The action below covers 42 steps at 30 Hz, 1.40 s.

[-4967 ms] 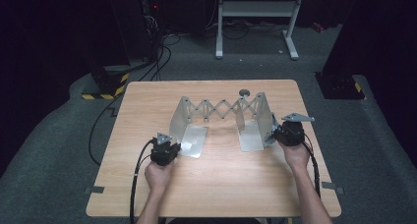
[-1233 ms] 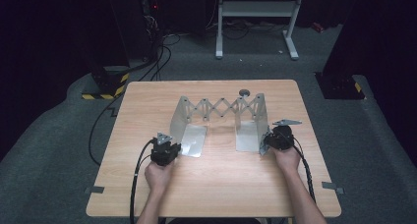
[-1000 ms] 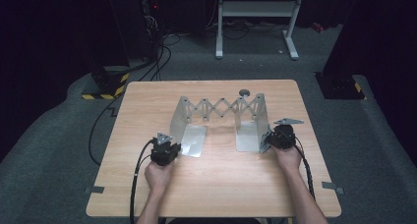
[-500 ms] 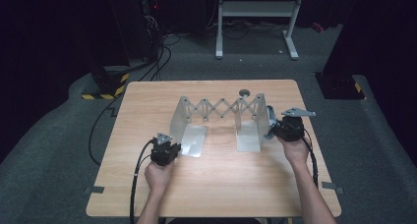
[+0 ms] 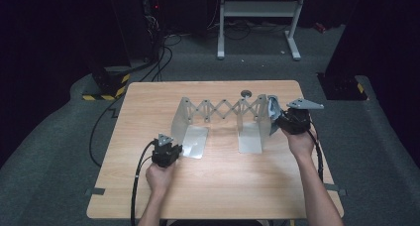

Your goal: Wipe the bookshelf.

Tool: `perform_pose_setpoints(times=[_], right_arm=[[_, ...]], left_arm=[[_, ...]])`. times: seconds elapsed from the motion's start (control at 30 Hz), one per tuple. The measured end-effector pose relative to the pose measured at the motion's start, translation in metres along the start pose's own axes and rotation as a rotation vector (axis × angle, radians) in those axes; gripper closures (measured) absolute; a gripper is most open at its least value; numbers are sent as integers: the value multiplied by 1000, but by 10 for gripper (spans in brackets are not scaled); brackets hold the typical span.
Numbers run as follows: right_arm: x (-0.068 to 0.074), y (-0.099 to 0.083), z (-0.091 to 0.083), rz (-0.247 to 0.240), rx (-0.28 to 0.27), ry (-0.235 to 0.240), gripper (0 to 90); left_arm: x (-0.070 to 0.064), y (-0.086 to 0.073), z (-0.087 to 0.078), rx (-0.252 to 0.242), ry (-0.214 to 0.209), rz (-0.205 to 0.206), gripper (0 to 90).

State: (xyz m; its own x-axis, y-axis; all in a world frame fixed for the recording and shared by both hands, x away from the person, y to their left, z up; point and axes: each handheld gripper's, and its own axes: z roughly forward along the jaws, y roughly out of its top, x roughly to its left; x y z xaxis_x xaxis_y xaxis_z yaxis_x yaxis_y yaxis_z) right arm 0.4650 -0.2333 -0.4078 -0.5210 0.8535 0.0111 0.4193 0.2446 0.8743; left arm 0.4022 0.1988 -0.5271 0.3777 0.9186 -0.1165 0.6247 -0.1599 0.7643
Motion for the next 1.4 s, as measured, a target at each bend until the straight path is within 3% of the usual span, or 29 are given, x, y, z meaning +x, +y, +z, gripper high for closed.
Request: perform_pose_setpoints(times=[0.27, 0.67, 1.4], right_arm=[[-6, 10, 7, 5, 0, 1, 772], [-14, 1, 28, 52, 49, 13, 772], [-15, -49, 63, 102, 195, 22, 773]], left_arm=[[0, 0, 0, 0, -1, -3, 843], [0, 0, 0, 0, -4, -5, 842], [0, 0, 0, 0, -4, -3, 841]])
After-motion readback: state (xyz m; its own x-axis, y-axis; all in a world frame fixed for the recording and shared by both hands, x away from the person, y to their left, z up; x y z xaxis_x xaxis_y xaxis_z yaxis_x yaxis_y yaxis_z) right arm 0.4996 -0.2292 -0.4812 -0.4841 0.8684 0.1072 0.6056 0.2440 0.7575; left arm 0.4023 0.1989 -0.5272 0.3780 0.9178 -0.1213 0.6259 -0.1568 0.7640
